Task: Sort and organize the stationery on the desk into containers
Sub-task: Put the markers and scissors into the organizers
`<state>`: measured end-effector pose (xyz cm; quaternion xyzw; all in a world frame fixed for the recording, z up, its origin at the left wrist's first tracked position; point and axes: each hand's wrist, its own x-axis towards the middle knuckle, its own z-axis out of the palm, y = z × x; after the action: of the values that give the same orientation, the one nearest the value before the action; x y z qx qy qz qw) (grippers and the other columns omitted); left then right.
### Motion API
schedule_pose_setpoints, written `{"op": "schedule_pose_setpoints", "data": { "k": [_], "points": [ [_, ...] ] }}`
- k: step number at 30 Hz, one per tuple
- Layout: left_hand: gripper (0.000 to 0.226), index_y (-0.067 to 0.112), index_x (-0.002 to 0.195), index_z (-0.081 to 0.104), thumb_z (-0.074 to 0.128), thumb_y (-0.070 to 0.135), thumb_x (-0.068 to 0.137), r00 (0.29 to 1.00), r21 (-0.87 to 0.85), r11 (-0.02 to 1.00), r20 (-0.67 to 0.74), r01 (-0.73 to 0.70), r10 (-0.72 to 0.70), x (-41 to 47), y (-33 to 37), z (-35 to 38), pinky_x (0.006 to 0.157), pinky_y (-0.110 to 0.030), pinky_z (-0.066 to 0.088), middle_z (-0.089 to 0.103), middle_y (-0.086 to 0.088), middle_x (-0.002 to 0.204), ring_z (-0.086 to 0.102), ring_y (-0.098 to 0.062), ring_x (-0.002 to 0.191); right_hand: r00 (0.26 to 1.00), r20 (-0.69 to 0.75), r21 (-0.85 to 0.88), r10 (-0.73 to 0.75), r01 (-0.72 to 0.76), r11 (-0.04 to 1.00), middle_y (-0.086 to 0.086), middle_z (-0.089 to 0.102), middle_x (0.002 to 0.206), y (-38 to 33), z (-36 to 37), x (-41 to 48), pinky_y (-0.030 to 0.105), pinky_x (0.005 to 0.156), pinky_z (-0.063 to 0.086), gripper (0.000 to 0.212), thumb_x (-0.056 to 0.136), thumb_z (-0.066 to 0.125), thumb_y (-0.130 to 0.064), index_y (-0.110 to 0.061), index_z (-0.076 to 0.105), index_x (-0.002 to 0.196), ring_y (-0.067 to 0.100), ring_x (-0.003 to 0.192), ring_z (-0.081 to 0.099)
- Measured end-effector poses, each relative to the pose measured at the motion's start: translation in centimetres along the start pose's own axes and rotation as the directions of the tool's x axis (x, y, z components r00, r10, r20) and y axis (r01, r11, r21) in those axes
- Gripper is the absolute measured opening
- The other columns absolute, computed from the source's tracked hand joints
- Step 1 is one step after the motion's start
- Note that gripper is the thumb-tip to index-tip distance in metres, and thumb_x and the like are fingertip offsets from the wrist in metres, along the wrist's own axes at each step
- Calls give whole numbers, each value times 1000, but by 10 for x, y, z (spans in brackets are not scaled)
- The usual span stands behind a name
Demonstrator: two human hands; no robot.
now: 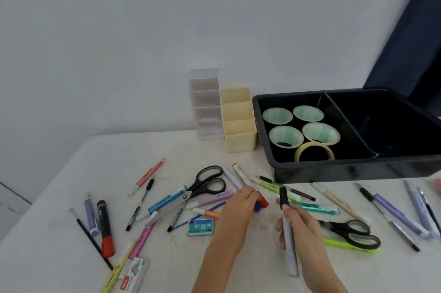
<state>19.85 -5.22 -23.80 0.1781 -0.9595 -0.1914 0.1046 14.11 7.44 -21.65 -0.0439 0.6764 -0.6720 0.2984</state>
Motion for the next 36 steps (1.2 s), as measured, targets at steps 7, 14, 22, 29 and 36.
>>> {"op": "schedule_pose_setpoints", "data": {
  "k": [7,14,22,29,36],
  "points": [
    [45,16,122,54,64,3,80,977,231,950,64,-212,202,7,-8,-6,100,-34,35,52,-2,128,44,-23,120,976,50,-167,-210,215,962,13,59,66,-16,1,2,30,48,45,10,93,56,-18,-16,61,101,18,54,50],
    [40,23,107,54,71,7,75,943,-95,974,-285,-205,170,11,-1,-24,83,-12,42,58,10,108,50,0,97,823,199,-270,-531,567,778,2,54,69,-54,14,7,37,55,50,51,89,59,-17,-38,40,132,24,59,53],
    [16,21,110,54,48,17,95,698,-494,843,-681,-214,-222,48,12,-99,86,-8,43,60,14,105,56,7,100,674,167,-116,-720,738,664,5,62,92,-128,43,52,47,60,56,48,91,60,-16,-39,37,126,31,64,64],
    [21,25,100,55,54,5,93,654,-611,754,-676,-241,-340,120,-1,-123,84,-24,51,63,10,97,61,-5,93,533,7,-178,-846,834,523,-5,53,97,-156,92,127,17,67,50,34,92,58,-7,-14,42,120,18,79,63],
    [21,13,100,55,49,-5,92,789,-607,782,-545,-137,-285,166,-20,-98,78,-7,43,60,-3,98,57,1,87,615,168,-421,-771,752,508,9,56,98,-124,105,178,22,65,43,23,90,56,-1,-5,46,110,16,81,53]
  ]
}}
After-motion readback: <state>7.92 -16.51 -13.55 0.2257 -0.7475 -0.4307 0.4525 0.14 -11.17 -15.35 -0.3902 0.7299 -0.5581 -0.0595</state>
